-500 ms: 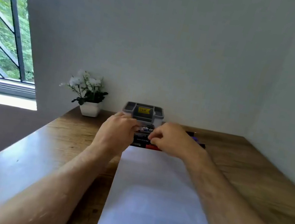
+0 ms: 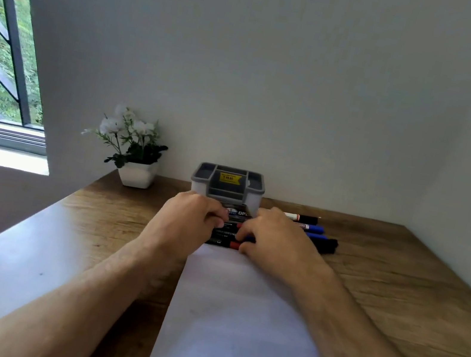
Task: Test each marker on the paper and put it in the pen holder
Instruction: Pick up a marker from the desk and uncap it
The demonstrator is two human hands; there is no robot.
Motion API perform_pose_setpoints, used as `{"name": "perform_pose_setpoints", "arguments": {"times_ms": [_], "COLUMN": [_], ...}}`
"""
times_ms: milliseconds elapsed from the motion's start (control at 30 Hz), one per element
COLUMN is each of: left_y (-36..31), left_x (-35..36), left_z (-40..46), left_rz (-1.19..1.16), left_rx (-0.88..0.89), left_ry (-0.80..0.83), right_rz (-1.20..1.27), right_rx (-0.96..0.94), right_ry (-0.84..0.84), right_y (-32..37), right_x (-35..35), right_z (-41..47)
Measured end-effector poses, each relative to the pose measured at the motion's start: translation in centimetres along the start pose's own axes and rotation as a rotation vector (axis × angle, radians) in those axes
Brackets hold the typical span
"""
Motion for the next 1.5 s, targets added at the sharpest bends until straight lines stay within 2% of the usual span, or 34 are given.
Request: {"name": "perform_pose_setpoints", "arguments": {"times_ms": [300,533,700,833,933,1033,1133,1233,1300,1367,1400,1500], "left_y": [2.0,0.4,-1.0,-1.9,-3.0,-4.1,-4.7,-3.9,-2.9,-2.5,-2.5,-2.5], "left_x": [-0.2,0.2,-0.8,-2.0,-2.0,-1.6,-1.8,-2.4,-2.6,-2.6,-2.6,-2.0], "left_z": [0.3,0.0,-0.5,-1.1,-1.5,-1.8,-2.0,-2.1,-1.8,-1.4,-1.1,-0.9], "left_rz": [-0.086,-0.018,0.039,-0.104,-0.358,-0.54,-0.688,-0.713,-0.811,-1.014,-1.109,-1.303], "left_rx": [-0.092,0.049,0.076,-0.013,-0.071,-0.062,-0.041,-0.078,-0.096,-0.051,-0.02,0.018], "left_ry": [0.036,0.125,0.048,-0.082,-0.125,-0.097,-0.109,-0.23,-0.291,-0.29,-0.267,-0.18], "right_rz": [0.066,0.177,0.456,0.888,1.29,1.388,1.543,1.683,1.627,1.491,1.375,0.782], "right_rx": [0.03,0.058,-0.023,0.051,0.105,0.122,0.092,0.055,0.002,-0.01,0.0,-0.012], "right_ry": [-0.029,-0.046,-0.165,-0.4,-0.316,-0.161,-0.182,-0.265,-0.275,-0.283,-0.3,-0.402], "right_y": [-0.3,-1.3,-1.8,-2.6,-2.5,-1.2,-0.5,-0.6,-0.5,-0.5,-0.5,-0.3], "right_x": [0.3,-0.2,-1.1,-2.0,-1.0,-0.2,-0.4,-1.6,-2.3,-2.5,-2.6,-3.5], "right_z": [0.1,0.1,-0.3,-0.9,-0.5,-0.7,-1.0,-1.5,-1.8,-2.0,-2.1,-2.4]}}
Point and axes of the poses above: each hand's wrist, its own z-axis towards the middle knuckle, its own x-axis out of the palm, y = z × x, the point moved 6 cm from there along z, towards the middle knuckle, and after that the axes turned 10 degrees about y, right-handed, at the moved point
